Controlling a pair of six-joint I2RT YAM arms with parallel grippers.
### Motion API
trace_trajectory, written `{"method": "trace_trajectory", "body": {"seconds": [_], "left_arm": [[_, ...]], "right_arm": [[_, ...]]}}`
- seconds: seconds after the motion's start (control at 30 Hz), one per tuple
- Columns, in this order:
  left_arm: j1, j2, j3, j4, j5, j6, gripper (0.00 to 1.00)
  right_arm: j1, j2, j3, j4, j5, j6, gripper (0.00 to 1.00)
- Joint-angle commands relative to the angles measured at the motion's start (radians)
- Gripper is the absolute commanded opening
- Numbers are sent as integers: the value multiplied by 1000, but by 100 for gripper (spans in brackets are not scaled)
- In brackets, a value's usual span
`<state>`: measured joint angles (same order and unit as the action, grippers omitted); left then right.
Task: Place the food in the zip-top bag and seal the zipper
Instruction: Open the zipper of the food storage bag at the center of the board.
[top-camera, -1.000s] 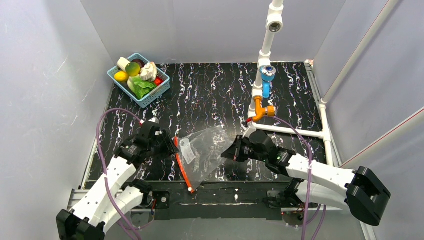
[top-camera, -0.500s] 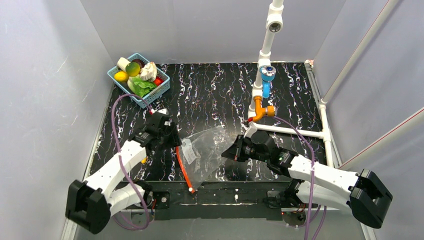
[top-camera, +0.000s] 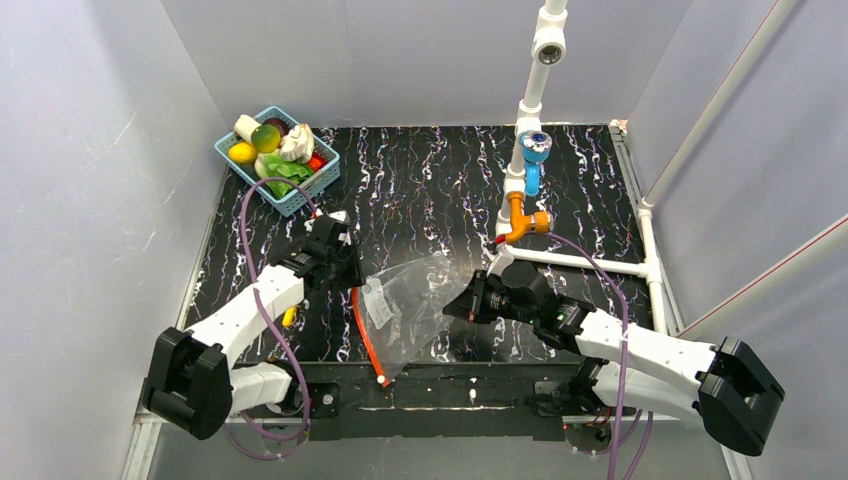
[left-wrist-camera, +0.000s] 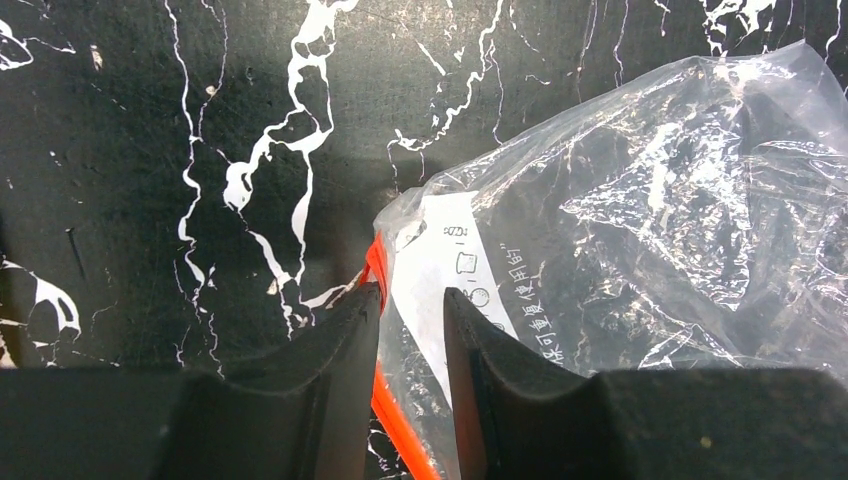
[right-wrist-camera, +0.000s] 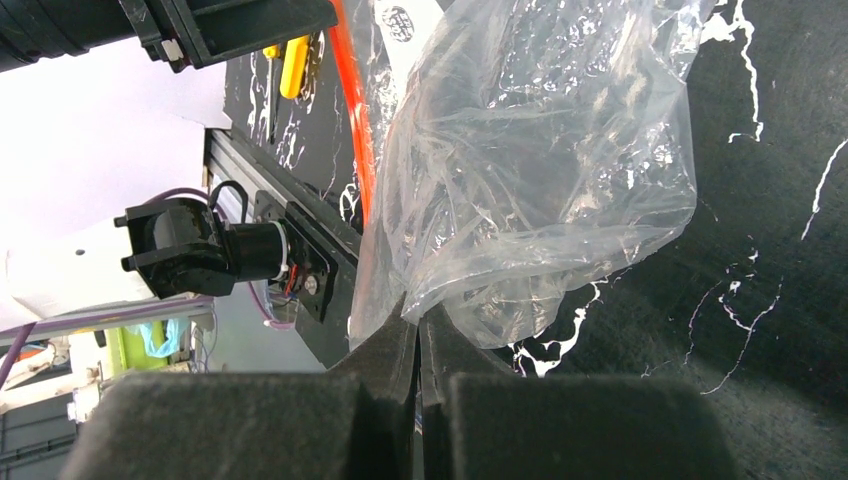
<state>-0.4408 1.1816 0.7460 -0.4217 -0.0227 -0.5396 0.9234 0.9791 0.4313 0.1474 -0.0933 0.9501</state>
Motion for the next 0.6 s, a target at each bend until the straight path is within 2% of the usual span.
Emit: {"method": "trace_trajectory", "body": {"seconds": [0.0,0.57], "left_arm": [[-3,6,5,18,11,0,29],[-3,23,-102,64,-9,-16,31]], "right_arm": [[0,6,24,24,-8,-5,1],[-1,8,8,49,-25,-5,1]]}}
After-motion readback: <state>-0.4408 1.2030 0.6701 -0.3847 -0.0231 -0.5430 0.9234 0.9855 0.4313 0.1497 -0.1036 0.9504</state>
